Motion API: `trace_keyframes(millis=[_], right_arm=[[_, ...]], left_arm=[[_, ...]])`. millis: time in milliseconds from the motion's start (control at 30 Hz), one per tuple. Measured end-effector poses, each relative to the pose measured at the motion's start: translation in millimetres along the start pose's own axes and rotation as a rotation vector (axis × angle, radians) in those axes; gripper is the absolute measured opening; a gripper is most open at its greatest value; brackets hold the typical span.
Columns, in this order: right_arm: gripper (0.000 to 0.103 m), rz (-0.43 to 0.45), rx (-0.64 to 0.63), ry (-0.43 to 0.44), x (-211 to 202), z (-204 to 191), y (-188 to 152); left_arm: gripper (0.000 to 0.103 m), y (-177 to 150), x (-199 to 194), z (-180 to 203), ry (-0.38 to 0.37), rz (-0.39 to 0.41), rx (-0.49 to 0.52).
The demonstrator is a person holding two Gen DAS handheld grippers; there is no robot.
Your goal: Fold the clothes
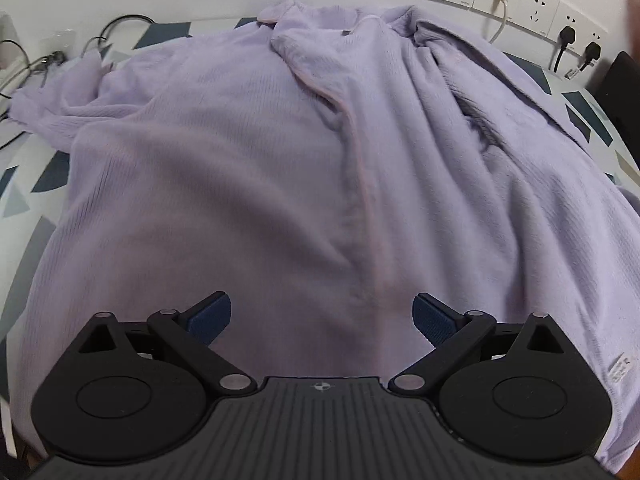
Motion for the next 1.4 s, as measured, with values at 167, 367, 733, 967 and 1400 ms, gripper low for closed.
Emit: trace_keyframes(millis=[167, 367, 733, 967, 1400], right_arm=[[0.042, 0.002, -0.154, 0.066, 7.5, -12.4, 6.2], [0.016, -0.012, -0.118, 0.246, -0.3, -23.0, 26.0], [0.016, 0.276, -0.149, 0.62, -186.7, -103.8, 56.9], [0.0, 0.184, -0.479, 0.906, -276.6, -230.2, -63.2], [0.062, -0.016, -0.725, 0.587, -204.9, -329.7, -171.2]], left_arm=[[0.099, -4.5, -20.6, 15.0, 0.014, 0.04, -0.05], [0.099, -3.1, -40.1, 24.0, -0.034, 0.071, -0.028], [0.099, 5.7, -111.5, -83.9, -0.234, 0.2, -0.193], [0.099, -41.3, -142.2, -224.4, -0.121, 0.244, -0.321], [0.099, -124.1, -130.2, -322.1, -0.08, 0.164, -0.492]])
Point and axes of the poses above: each gripper's, at about its wrist camera, not at the fingertips, and x roughly the way its jaws point, z to its right, y to its top, the point moved 7 cm from there along x, roughly the way its jaws point, and after that the axes turned 9 degrees about -z, right-handed, at the moved point
